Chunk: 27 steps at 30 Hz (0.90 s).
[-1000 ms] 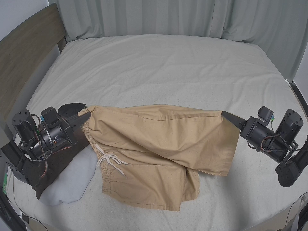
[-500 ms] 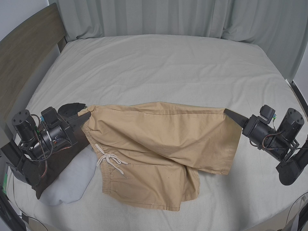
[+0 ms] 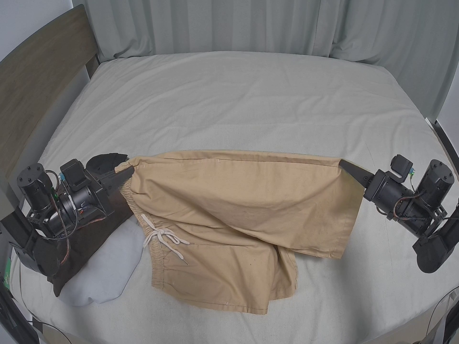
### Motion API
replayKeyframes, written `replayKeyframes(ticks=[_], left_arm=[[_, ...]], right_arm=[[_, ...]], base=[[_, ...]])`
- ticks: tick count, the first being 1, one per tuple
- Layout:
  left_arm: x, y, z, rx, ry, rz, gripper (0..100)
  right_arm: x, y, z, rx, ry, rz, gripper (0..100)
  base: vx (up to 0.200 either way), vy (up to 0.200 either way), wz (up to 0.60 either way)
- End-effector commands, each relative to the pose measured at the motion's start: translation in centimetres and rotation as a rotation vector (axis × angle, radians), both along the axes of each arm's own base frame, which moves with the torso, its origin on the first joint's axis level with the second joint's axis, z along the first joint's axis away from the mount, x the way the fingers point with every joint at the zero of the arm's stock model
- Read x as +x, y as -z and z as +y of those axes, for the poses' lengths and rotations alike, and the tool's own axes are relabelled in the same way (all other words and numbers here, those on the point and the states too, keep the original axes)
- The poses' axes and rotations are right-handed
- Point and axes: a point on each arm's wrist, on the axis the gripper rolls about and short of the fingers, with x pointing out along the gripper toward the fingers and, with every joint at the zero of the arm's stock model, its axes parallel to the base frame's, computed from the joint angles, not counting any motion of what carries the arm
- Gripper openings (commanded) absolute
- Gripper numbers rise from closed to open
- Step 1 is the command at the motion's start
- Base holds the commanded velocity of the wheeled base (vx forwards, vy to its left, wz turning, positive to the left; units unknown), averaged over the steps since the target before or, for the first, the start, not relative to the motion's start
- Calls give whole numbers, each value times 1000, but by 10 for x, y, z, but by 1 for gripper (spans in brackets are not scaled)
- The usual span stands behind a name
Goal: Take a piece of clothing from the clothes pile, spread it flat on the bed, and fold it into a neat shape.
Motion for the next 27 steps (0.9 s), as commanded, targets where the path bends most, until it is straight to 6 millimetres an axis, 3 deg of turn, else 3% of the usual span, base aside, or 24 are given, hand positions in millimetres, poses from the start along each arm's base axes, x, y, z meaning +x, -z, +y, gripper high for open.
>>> replayKeyframes(ticks=[1,27], left_arm=[[1,1,2,0,-7,1,0],[2,3,3,0,-10,10,0]], right_arm=[[2,1,-2,0,9,2,0],[5,3,-8,-35,35,-19,0]], base=[[0,0,0],[0,0,0]])
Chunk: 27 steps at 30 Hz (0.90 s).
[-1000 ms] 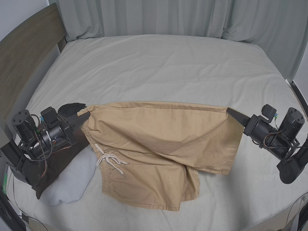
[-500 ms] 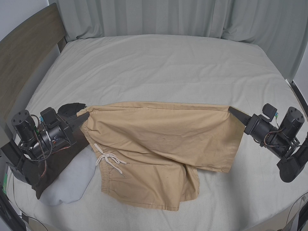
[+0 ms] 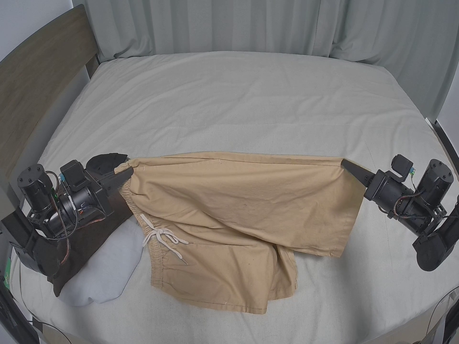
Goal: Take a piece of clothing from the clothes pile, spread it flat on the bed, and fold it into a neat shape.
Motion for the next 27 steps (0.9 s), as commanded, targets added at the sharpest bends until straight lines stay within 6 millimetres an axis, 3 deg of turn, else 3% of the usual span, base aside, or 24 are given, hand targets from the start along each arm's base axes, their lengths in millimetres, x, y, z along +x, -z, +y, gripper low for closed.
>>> replayKeyframes(ticks=[1,27], left_arm=[[0,1,0,0,0,2,0],[-1,3,0,0,-2,11,0]], right_arm=[[0,0,0,0,1,1,0],[-1,3,-4,-6,14,12,0]], base=[[0,0,0],[0,0,0]])
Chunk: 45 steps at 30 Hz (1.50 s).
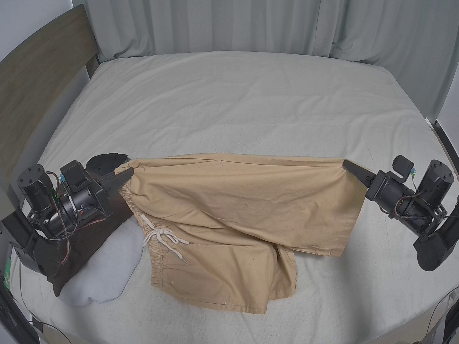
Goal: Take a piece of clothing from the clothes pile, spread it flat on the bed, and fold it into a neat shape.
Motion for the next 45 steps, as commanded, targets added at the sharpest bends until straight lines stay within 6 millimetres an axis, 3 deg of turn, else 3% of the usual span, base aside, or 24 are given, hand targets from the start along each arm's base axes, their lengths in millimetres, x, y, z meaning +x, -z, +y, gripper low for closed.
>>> replayKeyframes(ticks=[1,7,19,27,45], left_arm=[[0,1,1,0,-3,6,0],[1,-1,0,-17,-6,7,0],[14,17,1,-43,-30,76,0],[24,16,0,-47,-40,60,0],[61,26,-1,-86,-111,45,0]], right_arm=[[-1,2,0,-5,1,4,0],[2,2,3,-18,-6,-8,0],[36,12,5,-20,8,-20,0],[50,1,9,-11,6,-82,0],[99,12,11,-2,28,-138,0]], base=[[0,0,0],[0,0,0],[0,0,0],[0,0,0],[0,0,0]])
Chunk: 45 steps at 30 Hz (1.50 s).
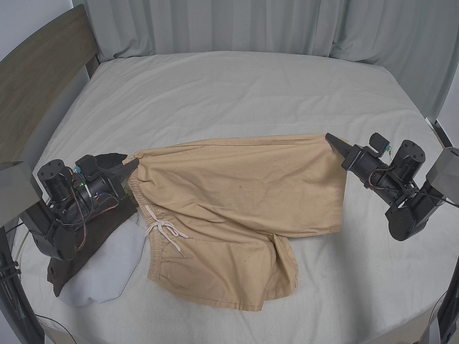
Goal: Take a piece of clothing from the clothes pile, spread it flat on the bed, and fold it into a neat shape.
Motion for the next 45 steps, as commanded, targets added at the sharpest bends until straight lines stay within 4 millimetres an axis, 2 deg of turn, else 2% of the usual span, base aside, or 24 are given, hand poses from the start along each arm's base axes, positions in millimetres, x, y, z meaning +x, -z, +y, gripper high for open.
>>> replayKeyframes(ticks=[1,6,20,26,34,45], left_arm=[[11,6,-2,-33,-14,17,0],[19,5,-7,-73,-28,19,0],[50,23,-14,-87,-78,5,0],[60,27,-16,-108,-103,-5,0],[69,25,-19,-168,-114,-5,0],[81,42,-23,-172,-127,7,0]], right_arm=[[15,10,0,0,7,0,0],[26,13,-1,3,13,-15,0],[56,22,4,9,14,-59,0],[73,34,2,12,22,-64,0],[93,35,1,15,31,-77,0],[113,45,0,17,38,-82,0]], base=[[0,0,0],[0,0,0],[0,0,0],[0,0,0],[0,0,0],[0,0,0]])
